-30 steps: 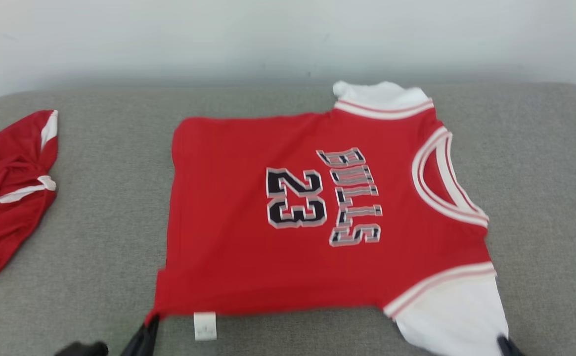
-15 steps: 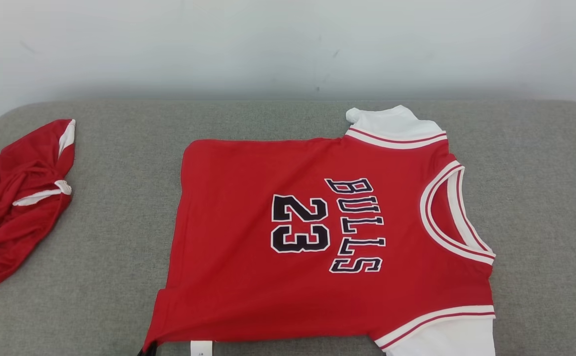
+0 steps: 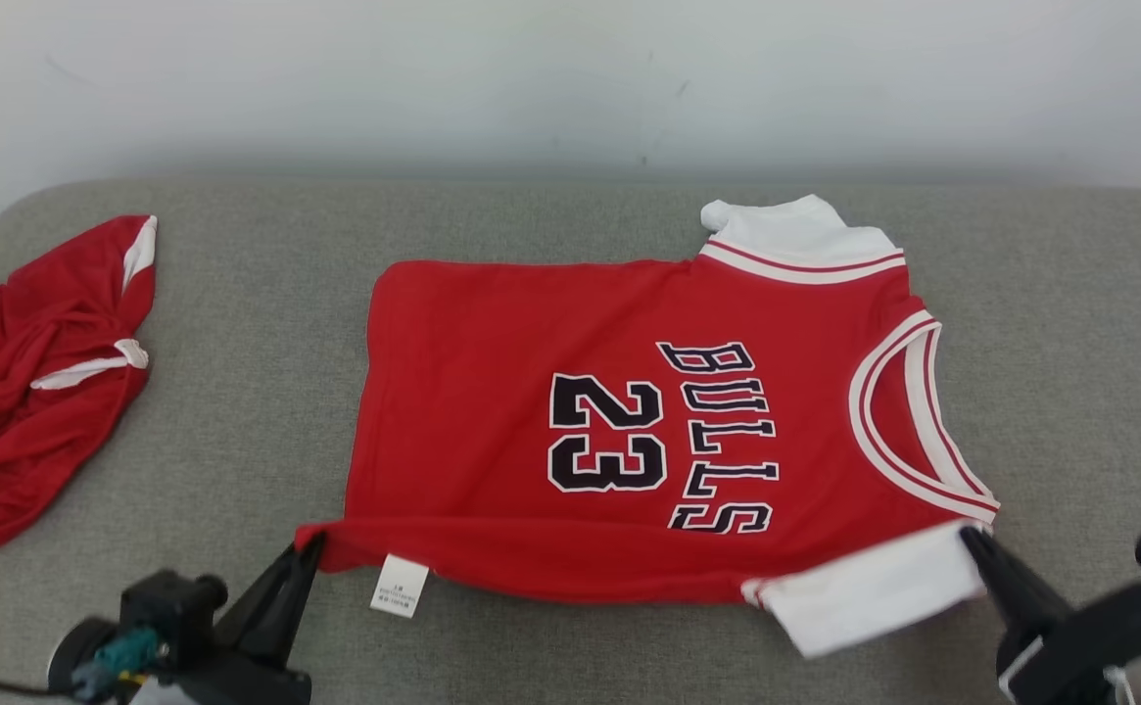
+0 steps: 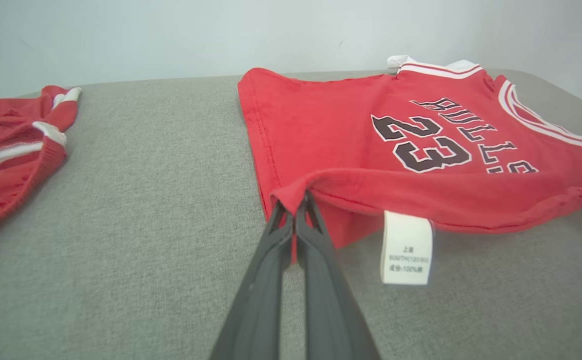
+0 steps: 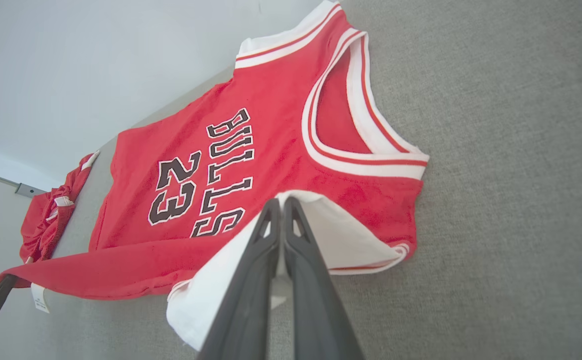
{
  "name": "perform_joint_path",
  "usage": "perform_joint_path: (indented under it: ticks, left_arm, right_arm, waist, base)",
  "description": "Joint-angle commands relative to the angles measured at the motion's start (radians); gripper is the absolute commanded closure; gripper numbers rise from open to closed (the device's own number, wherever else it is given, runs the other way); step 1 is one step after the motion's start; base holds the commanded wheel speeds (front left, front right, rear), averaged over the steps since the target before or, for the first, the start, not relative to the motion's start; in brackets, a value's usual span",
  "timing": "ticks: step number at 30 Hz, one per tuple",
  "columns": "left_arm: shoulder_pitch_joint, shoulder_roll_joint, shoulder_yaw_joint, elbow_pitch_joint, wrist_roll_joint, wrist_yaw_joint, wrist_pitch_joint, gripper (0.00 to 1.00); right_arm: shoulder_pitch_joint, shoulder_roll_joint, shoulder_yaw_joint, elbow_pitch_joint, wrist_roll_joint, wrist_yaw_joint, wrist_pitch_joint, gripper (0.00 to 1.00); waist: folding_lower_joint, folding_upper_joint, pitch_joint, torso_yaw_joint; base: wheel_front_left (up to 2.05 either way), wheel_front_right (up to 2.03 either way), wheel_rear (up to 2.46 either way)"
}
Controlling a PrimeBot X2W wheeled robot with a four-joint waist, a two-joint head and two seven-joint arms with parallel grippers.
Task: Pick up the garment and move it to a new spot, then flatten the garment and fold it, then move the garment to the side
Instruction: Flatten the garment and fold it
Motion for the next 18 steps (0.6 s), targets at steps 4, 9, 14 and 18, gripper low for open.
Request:
perform_joint_path:
  ticks: [4, 9, 14, 18]
  left_arm:
    - [-0.118, 0.002, -0.015, 0.049, 0.001, -0.05, 0.044, 1.0]
    - [-0.2, -0.011, -0.024, 0.121, -0.023, -0.077, 0.065, 1.0]
    - [-0.305, -0.033, -0.056, 0.223, -0.057, -0.097, 0.075, 1.0]
    - [-0.376, -0.052, -0.098, 0.309, -0.08, -0.101, 0.077, 1.0]
  right_arm:
    - [-0.19, -0.029, 0.0, 0.115, -0.039, 0.001, 0.016, 1.0]
    - [-0.339, -0.043, 0.02, 0.254, -0.046, 0.001, 0.005, 1.0]
    - [-0.487, -0.067, 0.042, 0.428, -0.064, 0.001, -0.035, 1.0]
    - [-0.57, -0.086, 0.07, 0.538, -0.087, 0.001, -0.081, 1.0]
  waist:
    - [-0.0001, 0.0, 0.041, -0.006]
    - [-0.0001, 0.0, 0.071, -0.012]
    - [-0.0001, 0.0, 0.105, -0.005]
    - [-0.0001, 0.0, 0.13, -0.002]
  base:
    - [0.0, 0.0, 0.0]
    - [0.0, 0.0, 0.0]
    - [0.0, 0.0, 0.0]
    - [0.0, 0.0, 0.0]
